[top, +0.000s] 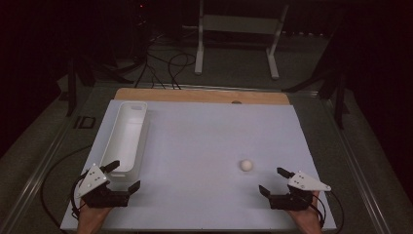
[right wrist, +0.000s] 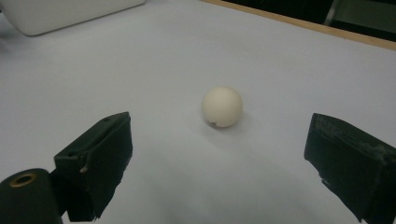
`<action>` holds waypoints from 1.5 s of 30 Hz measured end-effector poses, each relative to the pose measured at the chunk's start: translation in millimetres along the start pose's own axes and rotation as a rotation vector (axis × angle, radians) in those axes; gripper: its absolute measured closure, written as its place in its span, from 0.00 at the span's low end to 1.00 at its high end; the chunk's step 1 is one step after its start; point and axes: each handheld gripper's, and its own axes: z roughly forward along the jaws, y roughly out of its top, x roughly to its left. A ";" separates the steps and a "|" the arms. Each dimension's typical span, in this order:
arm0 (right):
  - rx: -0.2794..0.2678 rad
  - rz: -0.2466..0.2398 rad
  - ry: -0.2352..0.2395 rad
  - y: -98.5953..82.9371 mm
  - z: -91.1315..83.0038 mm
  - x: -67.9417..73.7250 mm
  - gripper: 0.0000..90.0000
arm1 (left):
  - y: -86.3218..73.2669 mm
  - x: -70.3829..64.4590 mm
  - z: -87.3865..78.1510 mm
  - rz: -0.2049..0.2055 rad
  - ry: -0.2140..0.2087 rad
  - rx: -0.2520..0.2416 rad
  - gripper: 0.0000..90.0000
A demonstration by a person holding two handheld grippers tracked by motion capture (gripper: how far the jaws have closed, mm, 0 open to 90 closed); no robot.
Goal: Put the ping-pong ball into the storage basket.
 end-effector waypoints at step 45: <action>0.268 0.009 -0.040 54.0 21.9 -14.6 0.08 | -3.2 0.6 -0.5 -0.028 -0.008 -0.002 0.01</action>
